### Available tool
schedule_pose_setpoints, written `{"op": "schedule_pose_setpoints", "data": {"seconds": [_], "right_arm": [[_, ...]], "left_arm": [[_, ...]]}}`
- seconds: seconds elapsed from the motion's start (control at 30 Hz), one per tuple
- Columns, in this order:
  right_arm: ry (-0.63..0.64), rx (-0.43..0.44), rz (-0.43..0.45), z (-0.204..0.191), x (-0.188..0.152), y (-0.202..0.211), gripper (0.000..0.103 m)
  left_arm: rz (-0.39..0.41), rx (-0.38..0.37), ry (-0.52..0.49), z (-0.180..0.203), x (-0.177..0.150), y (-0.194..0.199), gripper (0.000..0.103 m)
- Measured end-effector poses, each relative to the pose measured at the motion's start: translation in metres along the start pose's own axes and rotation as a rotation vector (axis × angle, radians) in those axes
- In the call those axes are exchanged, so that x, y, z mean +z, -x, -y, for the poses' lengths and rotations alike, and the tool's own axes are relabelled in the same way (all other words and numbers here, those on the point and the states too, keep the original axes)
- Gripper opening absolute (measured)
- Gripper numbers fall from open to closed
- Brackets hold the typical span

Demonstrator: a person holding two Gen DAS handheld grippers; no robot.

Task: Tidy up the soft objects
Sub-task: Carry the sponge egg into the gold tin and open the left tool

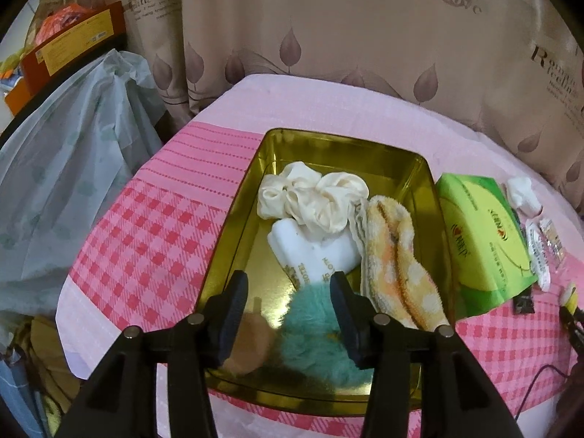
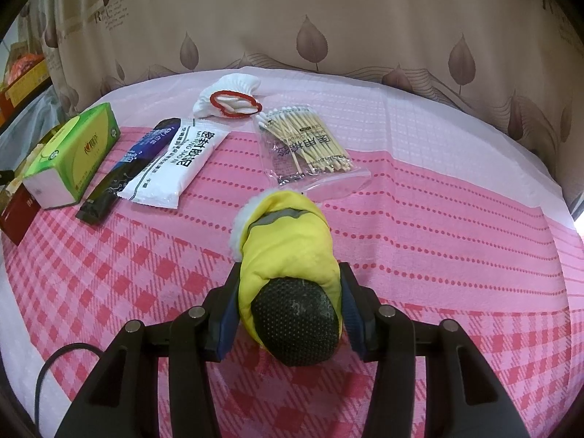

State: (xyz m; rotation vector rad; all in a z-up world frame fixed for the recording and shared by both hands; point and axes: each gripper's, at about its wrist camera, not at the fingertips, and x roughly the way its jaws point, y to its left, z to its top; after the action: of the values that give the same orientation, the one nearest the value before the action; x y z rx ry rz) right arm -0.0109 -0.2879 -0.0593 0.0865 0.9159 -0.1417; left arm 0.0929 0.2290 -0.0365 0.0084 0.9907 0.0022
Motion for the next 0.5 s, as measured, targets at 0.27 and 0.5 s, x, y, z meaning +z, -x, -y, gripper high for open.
{"op": "schedule_pose_setpoints", "data": {"seconds": [0.27, 0.5], "right_arm": [[0.001, -0.002, 0.001, 0.001, -0.001, 0.001, 0.044], [-0.005, -0.034, 0.013, 0.000, 0.002, 0.004, 0.042]], "left_arm": [[0.035, 0.008, 0.065, -0.010, -0.003, 0.016, 0.048], [0.064, 0.075, 0.087, -0.013, -0.012, 0.026, 0.048]]}}
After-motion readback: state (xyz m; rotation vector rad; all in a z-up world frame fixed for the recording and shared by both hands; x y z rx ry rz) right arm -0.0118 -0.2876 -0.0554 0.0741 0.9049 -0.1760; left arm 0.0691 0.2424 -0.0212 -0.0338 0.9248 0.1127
